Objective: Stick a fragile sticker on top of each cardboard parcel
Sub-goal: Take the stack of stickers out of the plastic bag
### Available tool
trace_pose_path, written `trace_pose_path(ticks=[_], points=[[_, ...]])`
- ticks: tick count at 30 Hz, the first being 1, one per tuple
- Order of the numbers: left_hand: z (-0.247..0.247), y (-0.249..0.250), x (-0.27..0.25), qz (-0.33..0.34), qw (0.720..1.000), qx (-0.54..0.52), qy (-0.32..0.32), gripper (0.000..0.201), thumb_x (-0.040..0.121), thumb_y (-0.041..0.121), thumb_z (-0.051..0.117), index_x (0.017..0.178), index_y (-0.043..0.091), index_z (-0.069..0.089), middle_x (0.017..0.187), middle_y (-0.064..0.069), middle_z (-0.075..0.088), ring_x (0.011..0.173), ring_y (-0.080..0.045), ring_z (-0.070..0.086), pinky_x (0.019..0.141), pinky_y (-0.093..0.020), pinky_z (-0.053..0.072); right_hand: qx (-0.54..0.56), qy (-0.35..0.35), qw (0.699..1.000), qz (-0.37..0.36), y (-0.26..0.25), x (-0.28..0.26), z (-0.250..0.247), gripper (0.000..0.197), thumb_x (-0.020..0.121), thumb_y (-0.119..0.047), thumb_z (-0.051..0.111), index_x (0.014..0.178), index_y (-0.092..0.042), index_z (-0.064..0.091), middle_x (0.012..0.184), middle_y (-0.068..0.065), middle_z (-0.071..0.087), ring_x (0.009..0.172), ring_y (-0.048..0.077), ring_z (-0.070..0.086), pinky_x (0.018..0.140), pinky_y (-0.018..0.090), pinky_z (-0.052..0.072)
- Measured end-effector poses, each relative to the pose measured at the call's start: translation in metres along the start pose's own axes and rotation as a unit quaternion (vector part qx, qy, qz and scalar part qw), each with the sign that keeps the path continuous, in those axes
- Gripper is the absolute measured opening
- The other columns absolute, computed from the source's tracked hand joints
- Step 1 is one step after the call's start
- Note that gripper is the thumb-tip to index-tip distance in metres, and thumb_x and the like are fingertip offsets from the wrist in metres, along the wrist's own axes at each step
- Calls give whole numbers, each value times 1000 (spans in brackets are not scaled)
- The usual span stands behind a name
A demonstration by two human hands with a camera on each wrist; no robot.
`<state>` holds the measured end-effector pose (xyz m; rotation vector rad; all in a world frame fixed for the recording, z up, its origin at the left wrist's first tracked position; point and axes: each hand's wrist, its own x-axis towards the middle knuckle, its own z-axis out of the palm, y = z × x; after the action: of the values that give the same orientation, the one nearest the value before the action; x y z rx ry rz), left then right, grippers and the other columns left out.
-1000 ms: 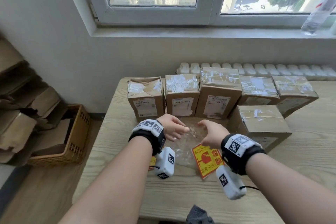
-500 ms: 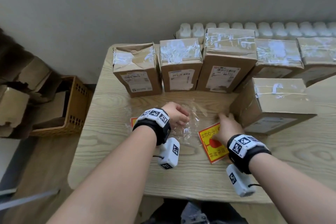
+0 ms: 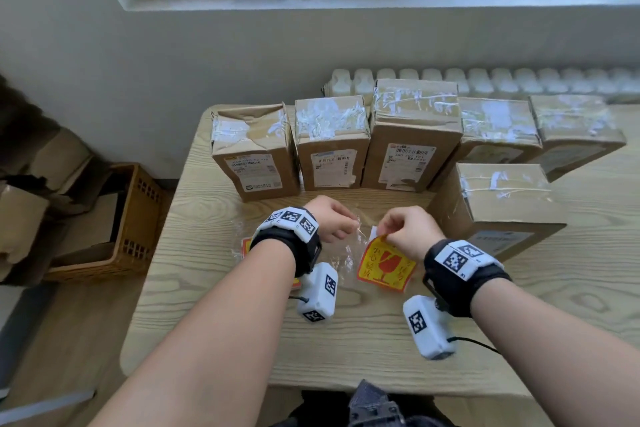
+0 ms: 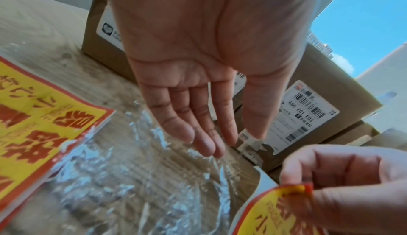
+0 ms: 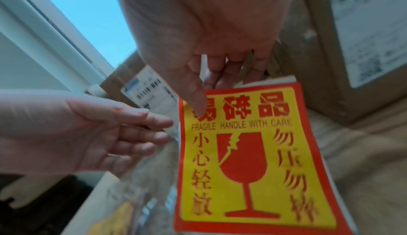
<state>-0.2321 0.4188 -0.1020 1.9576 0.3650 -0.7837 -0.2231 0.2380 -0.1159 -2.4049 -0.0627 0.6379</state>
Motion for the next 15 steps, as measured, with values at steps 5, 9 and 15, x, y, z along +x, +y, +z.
trace_pose_path(ticks=[5, 9, 15], points=[[-4, 22, -14, 35, 999, -8, -15, 35, 92, 33, 61, 115, 7, 66, 95, -8, 71, 90, -16, 67, 73, -21, 53, 44, 43, 993, -99, -26, -12, -22, 30, 74, -3, 67, 57, -27, 66, 73, 0, 69, 75, 18, 65, 68, 34, 56], [-14, 29, -25, 63, 997, -49, -13, 22, 91, 20, 64, 110, 9, 65, 84, -3, 68, 76, -11, 67, 75, -23, 56, 82, 68, 987, -122, -35, -20, -33, 26, 75, -6, 71, 59, -26, 67, 74, -2, 68, 74, 16, 65, 69, 35, 56], [-22, 32, -42, 60, 993, -86, 53, 19, 87, -7, 60, 83, 12, 58, 71, -8, 59, 56, -15, 58, 52, -24, 56, 66, 55, 987, -139, -53, -28, -33, 28, 75, 0, 68, 63, -24, 64, 70, -5, 63, 69, 12, 59, 63, 28, 51]])
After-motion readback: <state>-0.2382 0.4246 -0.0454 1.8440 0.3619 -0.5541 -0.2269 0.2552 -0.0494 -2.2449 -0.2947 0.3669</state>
